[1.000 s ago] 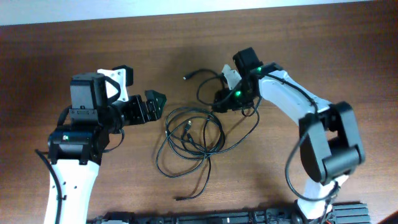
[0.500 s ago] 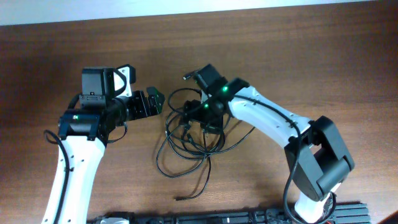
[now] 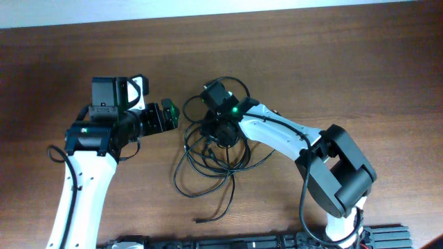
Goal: Untangle cables
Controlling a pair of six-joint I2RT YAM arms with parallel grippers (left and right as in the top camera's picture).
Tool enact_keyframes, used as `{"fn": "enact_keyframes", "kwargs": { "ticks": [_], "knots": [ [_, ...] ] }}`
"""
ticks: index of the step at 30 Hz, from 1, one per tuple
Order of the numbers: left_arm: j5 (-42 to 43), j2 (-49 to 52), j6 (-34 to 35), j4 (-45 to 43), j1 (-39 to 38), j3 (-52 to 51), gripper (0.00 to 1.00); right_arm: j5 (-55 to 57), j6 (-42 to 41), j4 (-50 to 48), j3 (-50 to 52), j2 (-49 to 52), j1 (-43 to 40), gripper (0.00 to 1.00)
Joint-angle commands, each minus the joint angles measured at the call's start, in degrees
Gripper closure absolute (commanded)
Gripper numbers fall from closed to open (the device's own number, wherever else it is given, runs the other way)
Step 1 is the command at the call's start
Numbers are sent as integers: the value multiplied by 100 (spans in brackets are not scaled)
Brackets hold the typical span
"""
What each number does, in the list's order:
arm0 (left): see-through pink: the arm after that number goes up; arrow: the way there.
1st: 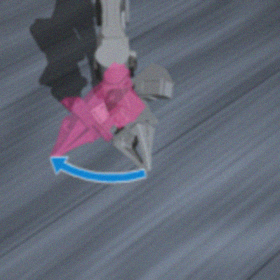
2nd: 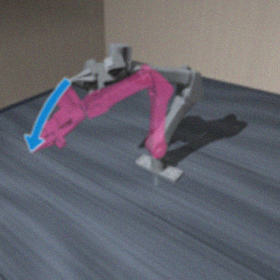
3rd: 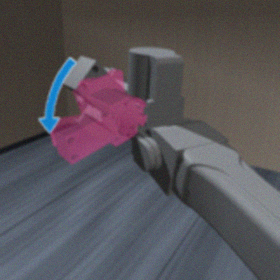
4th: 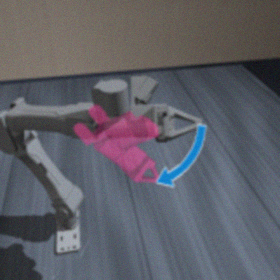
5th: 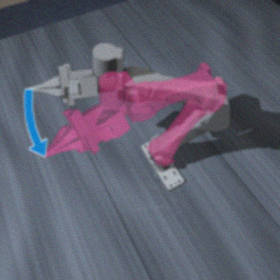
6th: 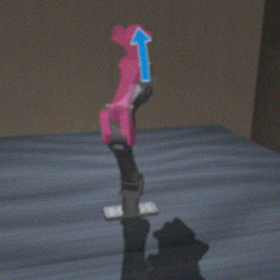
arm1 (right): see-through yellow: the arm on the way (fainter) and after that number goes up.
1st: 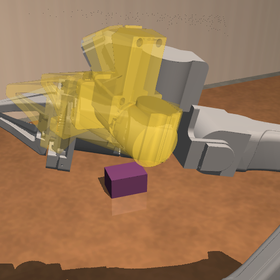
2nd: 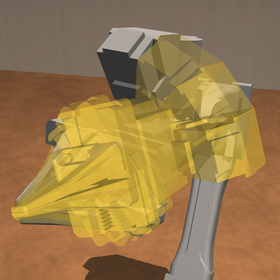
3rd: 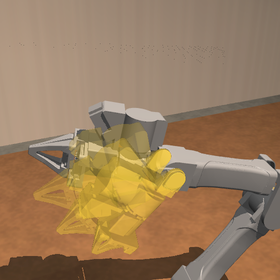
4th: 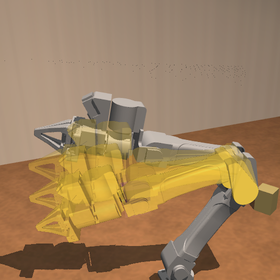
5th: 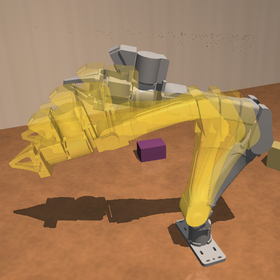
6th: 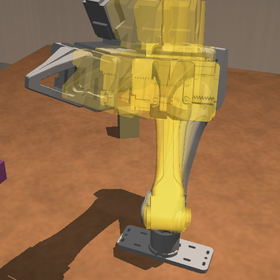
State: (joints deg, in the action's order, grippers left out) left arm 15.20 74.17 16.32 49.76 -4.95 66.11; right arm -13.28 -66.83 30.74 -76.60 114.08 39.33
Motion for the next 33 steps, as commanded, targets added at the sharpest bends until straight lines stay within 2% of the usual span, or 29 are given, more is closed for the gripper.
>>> {"fn": "enact_keyframes", "kwargs": {
  "ticks": [1,2,5,8,9,10,15,17,19,22,26,28,33],
  "knots": [
    [-166,20,35,24,24,48,1,487,39,-15,48,208,46,70],
    [-168,20,35,42,24,48,1,442,39,-15,48,225,46,76],
    [-170,20,35,94,24,48,1,389,52,-17,48,280,94,76],
    [-170,20,35,94,24,48,1,476,55,-15,48,382,179,81],
    [-170,20,35,94,24,48,1,588,55,-15,48,402,192,80],
    [-168,20,35,98,24,48,1,647,52,-31,48,407,190,68],
    [-170,20,35,240,24,48,1,433,-20,-433,48,404,208,68],
    [-170,20,35,247,24,48,1,365,-35,-660,48,404,229,77],
    [-173,20,35,247,24,48,1,699,20,-717,48,407,227,95],
    [-170,20,35,247,24,48,1,1010,815,-695,42,385,177,96],
    [-151,20,37,262,24,46,1,-118,2092,-662,42,-275,-201,96],
    [-149,26,37,260,24,35,1,-175,2594,-472,42,-857,-400,96],
    [-129,289,39,186,-70,-55,1,-175,3163,-70,42,-1906,-566,96]
  ]
}}
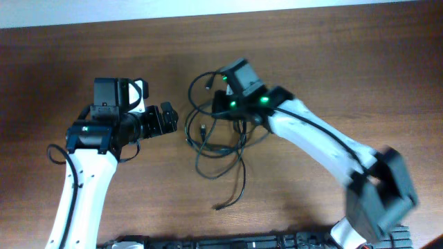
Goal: Untangle cables
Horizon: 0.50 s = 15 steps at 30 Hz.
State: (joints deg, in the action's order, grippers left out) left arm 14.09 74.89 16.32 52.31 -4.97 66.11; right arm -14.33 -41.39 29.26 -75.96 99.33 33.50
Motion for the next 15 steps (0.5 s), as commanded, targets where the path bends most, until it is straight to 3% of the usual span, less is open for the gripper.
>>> {"fn": "enact_keyframes", "kwargs": {
  "ticks": [1,5,8,14,15],
  "knots": [
    [-15,380,50,-164,-140,-105,1,-72,627,98,-22,-516,24,96],
    [-13,1143,214,-645,-459,-201,1,-232,671,105,-22,-619,22,96],
    [4,1797,739,-881,-713,-201,1,-614,732,160,-22,-619,22,96],
    [2,2802,791,-1657,-1204,-201,0,-715,1121,164,-22,-664,20,96],
    [0,2911,789,-1775,-1259,-201,6,-713,1196,164,-22,-699,13,96]
  ]
}}
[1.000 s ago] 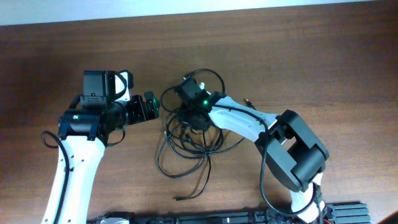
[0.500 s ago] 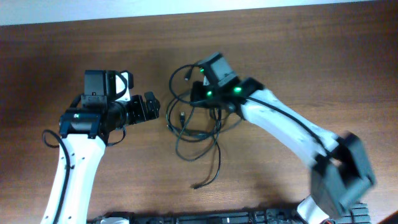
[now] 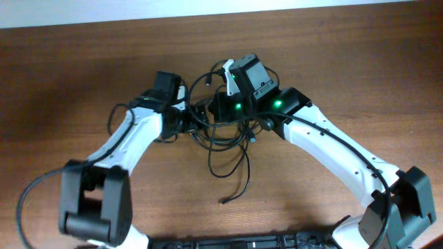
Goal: Untangle cables
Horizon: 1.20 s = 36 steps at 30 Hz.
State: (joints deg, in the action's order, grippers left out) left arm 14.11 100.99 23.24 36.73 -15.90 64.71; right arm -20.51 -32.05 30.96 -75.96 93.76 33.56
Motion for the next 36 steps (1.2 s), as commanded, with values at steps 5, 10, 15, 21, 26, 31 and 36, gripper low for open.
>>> {"fn": "enact_keyframes", "kwargs": {
  "ticks": [5,10,15,21,26,31,36],
  "knots": [
    [-765,769,96,-367,-308,-87,90,201,1263,153,-214,-761,-160,96],
    [-1545,970,107,35,-306,-188,100,343,1276,164,-601,-1641,-1233,96],
    [-2769,970,723,870,-289,-190,100,791,839,691,-688,-2293,-3171,96],
    [-3018,970,1650,1156,269,-190,100,772,608,2334,-686,-2297,-4942,96],
    [-2975,970,1880,1156,769,-190,99,726,800,2710,-682,-2087,-5235,96],
    [-2680,970,1878,1045,852,-190,93,144,802,2839,-426,-1768,-4468,96],
    [-2094,970,1878,826,807,-190,88,186,1060,2706,-28,-927,-2857,96]
  ]
}}
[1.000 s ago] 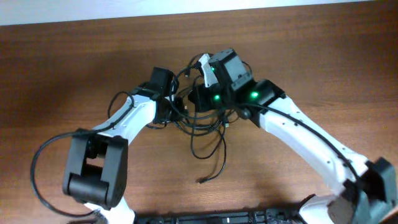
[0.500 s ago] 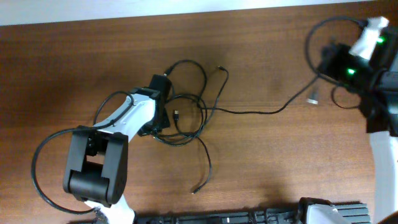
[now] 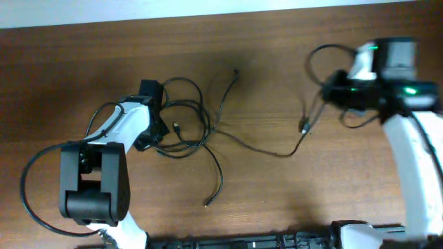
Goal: Untangle cables
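Observation:
A loose tangle of black cables (image 3: 187,117) lies left of the table's middle. My left gripper (image 3: 158,131) sits at the tangle's left edge and looks shut on its strands, though its jaws are hidden under the wrist. One black cable (image 3: 263,149) runs out of the tangle to the right, with a plug (image 3: 303,126) hanging off it. That cable rises to my right gripper (image 3: 332,93), which is at the far right and appears shut on it. A loop (image 3: 315,55) arcs above that gripper.
Two loose cable ends lie free, one (image 3: 207,203) toward the front and one (image 3: 236,72) toward the back. A black rail (image 3: 277,242) runs along the front edge. The brown wooden table (image 3: 69,55) ends at a pale strip at the back.
My right gripper has gone from the middle of the table to the far right, and one cable is now drawn out of the tangle. My left gripper and the tangle have shifted left.
At first my right gripper was down on the tangle at mid-table while the left waited to its left. Then the right held the tangle slightly farther back. Then both grippers met at it. Now they are far apart, with one cable stretched between them.

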Controlling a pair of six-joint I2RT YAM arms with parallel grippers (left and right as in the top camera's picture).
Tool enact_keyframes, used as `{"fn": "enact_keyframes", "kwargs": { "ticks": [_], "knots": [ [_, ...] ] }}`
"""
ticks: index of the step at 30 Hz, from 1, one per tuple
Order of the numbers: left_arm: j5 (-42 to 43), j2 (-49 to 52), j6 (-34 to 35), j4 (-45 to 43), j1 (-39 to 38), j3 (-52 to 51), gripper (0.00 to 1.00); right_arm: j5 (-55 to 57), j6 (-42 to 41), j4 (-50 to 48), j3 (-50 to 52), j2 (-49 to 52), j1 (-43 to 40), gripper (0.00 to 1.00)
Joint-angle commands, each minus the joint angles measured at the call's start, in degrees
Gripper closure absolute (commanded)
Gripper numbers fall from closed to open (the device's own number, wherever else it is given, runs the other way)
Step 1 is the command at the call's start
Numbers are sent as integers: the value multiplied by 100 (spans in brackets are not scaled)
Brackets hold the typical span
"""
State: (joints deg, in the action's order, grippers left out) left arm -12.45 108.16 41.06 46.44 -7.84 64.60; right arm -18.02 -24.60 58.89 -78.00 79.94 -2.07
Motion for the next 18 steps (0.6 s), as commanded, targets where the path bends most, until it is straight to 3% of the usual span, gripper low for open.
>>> {"fn": "enact_keyframes", "kwargs": {
  "ticks": [1,4,10,14,18],
  "knots": [
    [562,254,96,-140,0,-179,87,-46,448,-188,175,669,986,96],
    [560,254,94,-138,0,-179,85,-39,492,-511,175,1305,1735,96],
    [560,254,94,-138,0,-179,81,13,1694,-1093,175,2533,3211,96],
    [560,254,94,-138,0,-179,80,723,1692,-1587,175,2833,3595,91],
    [560,254,94,-151,0,-179,78,817,2190,-2041,177,2933,3836,87]
  ]
}}
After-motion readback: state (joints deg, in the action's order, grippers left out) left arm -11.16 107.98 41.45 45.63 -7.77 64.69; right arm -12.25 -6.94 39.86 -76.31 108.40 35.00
